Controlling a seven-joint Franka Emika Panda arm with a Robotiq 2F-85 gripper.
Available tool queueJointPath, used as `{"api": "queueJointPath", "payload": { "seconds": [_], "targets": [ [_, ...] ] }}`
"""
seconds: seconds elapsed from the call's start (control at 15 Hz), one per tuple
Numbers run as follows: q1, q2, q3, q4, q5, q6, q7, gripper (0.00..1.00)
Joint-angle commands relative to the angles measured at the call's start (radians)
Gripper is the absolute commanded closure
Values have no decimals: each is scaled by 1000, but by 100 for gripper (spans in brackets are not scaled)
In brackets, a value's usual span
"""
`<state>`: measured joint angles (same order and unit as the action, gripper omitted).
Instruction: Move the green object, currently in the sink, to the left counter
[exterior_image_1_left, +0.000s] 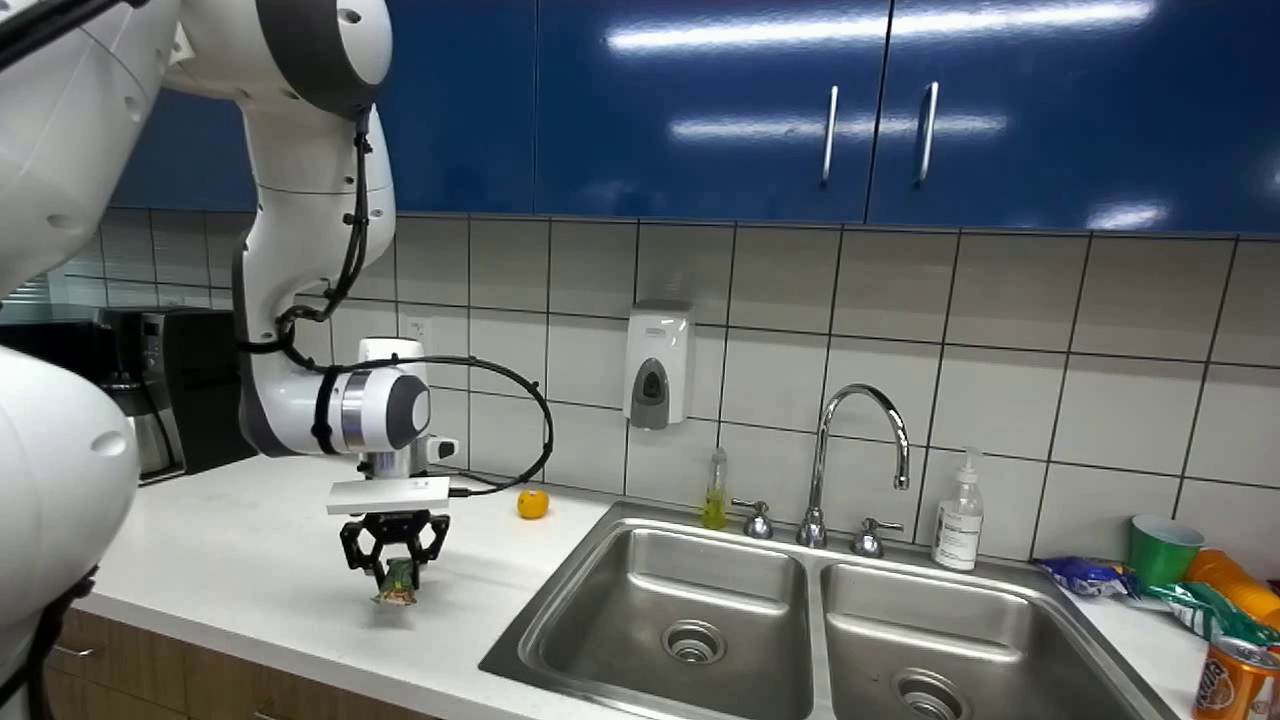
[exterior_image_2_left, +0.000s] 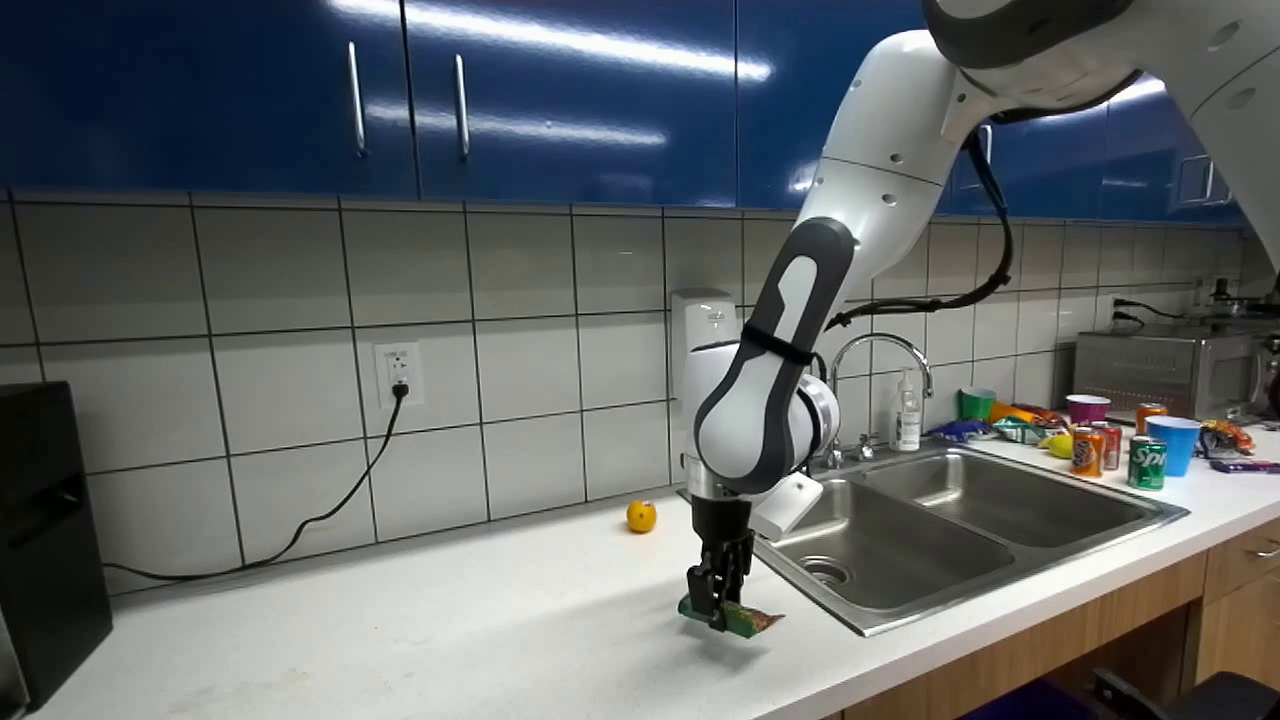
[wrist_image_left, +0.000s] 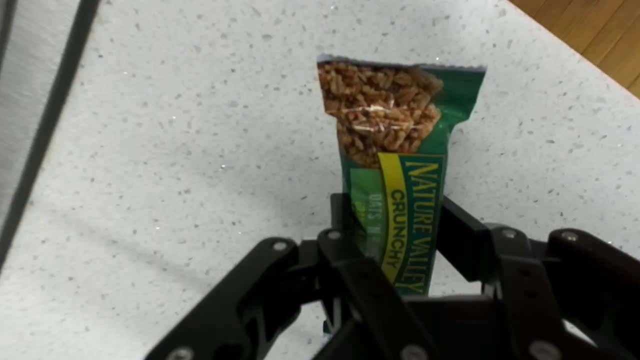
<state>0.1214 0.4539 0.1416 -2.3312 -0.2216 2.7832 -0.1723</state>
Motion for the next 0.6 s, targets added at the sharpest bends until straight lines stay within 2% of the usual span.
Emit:
{"api": "queueJointPath", "payload": {
  "seconds": [0.0,0.53],
  "targets": [
    [-20,8,41,-6,31,9,-59,81],
    [-27,69,78,16,64,31,-90,81]
  ]
}}
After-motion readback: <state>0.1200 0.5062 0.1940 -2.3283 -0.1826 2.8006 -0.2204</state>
